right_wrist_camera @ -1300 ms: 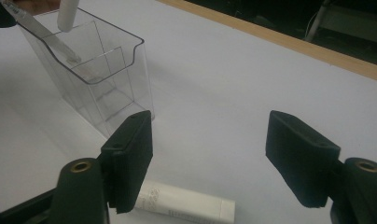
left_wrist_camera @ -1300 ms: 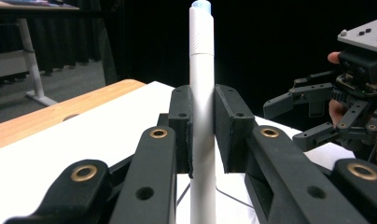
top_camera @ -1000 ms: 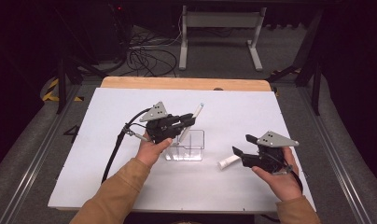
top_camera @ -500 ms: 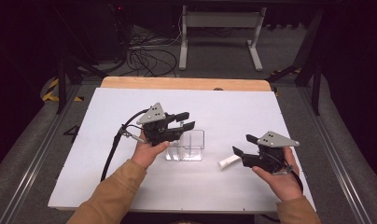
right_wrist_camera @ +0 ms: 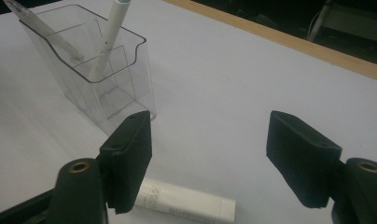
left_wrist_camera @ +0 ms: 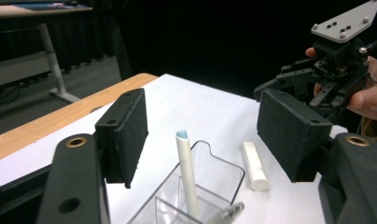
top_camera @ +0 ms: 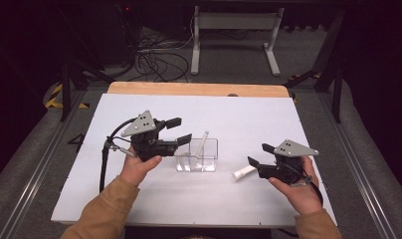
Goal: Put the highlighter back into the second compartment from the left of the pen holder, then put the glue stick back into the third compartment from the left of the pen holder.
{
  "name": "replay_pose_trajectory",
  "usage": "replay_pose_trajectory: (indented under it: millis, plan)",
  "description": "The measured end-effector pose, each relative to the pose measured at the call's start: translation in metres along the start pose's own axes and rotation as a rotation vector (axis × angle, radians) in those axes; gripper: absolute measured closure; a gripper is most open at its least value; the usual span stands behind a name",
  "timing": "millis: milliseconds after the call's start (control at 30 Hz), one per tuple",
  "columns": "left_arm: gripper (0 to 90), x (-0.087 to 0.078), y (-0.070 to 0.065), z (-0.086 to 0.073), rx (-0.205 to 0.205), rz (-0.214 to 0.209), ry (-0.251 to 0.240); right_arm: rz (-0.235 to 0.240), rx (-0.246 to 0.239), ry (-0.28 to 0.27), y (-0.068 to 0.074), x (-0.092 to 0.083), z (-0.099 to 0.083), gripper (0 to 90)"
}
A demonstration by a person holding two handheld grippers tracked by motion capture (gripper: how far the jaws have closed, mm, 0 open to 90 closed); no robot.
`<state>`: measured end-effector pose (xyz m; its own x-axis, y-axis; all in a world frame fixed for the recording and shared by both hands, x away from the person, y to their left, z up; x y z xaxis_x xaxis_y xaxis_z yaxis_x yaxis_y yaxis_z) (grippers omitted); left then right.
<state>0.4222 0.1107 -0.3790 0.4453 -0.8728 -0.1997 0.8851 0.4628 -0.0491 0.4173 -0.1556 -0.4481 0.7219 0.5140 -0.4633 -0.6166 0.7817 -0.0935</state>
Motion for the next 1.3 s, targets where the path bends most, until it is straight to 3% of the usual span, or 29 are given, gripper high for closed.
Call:
replay_pose_trajectory:
  millis: [200, 400, 600, 800, 1000, 1300]
  plan:
    - [28.3, -0.010, -0.001, -0.001, 0.004, 0.037, 0.006, 0.002, 0.002, -0.004, 0.000, -0.001, 0.001, 31.8]
    - [21.1, -0.022, 0.001, -0.006, -0.015, 0.064, 0.019, 0.009, -0.003, 0.001, 0.001, 0.000, 0.000, 31.8]
    - [17.5, -0.036, 0.006, -0.012, -0.033, 0.118, 0.023, 0.012, -0.003, -0.001, 0.001, 0.000, 0.001, 31.8]
    - [15.1, -0.043, 0.007, -0.013, -0.013, 0.156, 0.039, 0.014, -0.007, -0.003, 0.002, -0.001, 0.002, 31.8]
    - [14.0, -0.050, 0.006, -0.020, 0.000, 0.183, 0.055, 0.018, -0.002, -0.004, 0.002, -0.001, 0.002, 31.8]
    - [12.7, -0.053, 0.007, -0.028, -0.004, 0.191, 0.091, 0.022, -0.007, -0.009, 0.003, -0.002, 0.004, 31.8]
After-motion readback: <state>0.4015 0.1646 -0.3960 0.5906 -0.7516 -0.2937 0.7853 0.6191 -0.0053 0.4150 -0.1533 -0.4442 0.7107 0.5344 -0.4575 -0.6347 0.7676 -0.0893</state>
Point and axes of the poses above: each handheld gripper's, and its own axes: x roughly forward along the jaws, z roughly out of its top, y roughly to its left, the point moved 9 cm from there along x, roughly forward along the jaws, and after that the axes turned 4 degrees about -z, right-handed, at the moved point
